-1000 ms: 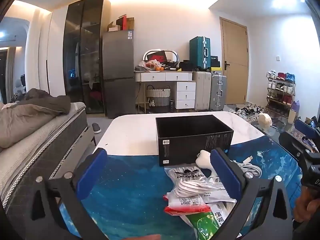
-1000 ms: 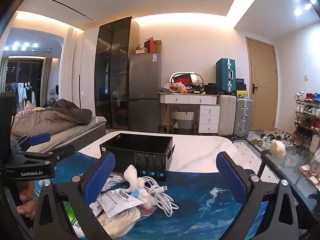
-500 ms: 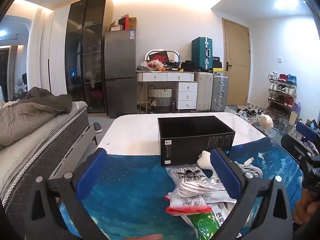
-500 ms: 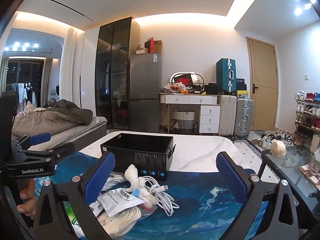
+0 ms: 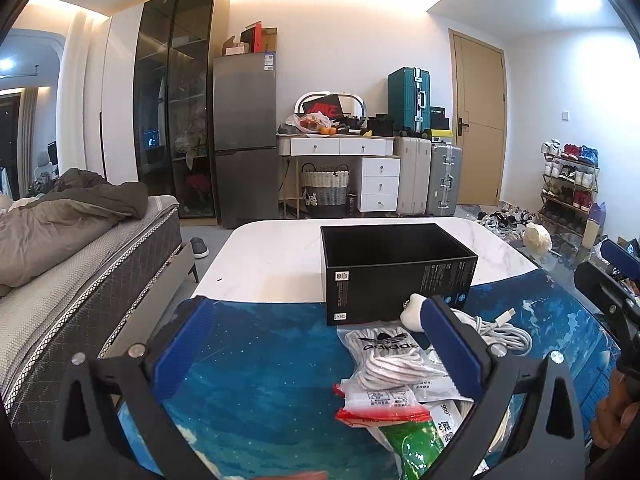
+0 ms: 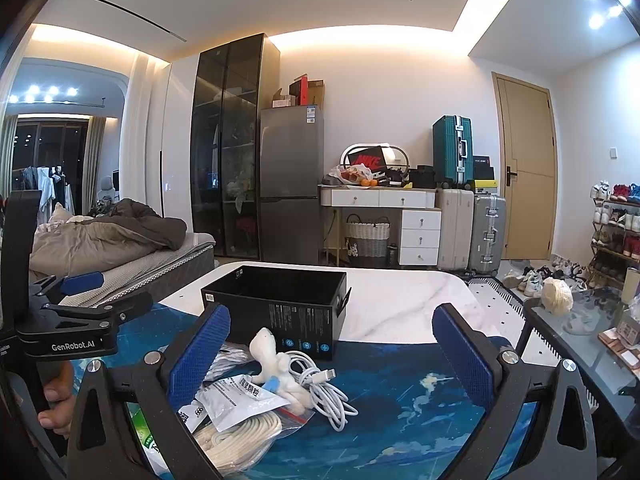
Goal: Organize soft objects
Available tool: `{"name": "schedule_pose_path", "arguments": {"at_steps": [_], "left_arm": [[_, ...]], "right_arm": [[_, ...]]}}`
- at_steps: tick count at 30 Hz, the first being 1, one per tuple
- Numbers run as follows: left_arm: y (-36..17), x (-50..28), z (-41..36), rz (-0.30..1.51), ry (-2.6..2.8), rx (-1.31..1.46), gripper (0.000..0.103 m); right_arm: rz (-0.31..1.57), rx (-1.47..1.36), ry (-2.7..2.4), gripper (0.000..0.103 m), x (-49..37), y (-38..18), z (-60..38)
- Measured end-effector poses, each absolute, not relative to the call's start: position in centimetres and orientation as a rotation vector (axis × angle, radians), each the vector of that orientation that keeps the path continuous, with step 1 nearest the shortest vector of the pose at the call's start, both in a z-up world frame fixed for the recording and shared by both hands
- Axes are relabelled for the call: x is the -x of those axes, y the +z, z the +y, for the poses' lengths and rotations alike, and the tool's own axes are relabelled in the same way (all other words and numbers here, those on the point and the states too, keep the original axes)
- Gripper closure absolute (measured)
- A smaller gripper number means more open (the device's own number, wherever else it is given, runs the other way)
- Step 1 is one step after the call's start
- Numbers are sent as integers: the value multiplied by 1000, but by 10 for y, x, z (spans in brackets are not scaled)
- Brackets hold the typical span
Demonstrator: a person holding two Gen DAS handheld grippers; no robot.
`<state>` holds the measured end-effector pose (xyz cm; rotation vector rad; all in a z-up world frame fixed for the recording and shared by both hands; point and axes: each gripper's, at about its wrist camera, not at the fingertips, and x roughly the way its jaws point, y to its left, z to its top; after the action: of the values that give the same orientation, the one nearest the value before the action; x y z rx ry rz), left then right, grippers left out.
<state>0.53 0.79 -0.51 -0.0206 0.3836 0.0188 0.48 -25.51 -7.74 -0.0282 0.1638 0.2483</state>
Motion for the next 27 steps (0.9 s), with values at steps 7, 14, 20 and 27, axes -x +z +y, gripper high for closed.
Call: {"name": "schedule_pose_path", "arguments": {"at_steps": [7,14,20,27], "left_arm": [[-7,-9,9,406,9,39,0],[-8,-7,11,398,13,46,0],[-6,-5,11,383,9,41,0],[-7,-2,17,357,31,67,0]], "right_arm": [[165,29,249,0,-4,-78,-255],[166,27,250,0,-5,-78,-255],[165,26,248,0,-5,-78,-255],[164,25,247,0,-2,-77,-256]]}}
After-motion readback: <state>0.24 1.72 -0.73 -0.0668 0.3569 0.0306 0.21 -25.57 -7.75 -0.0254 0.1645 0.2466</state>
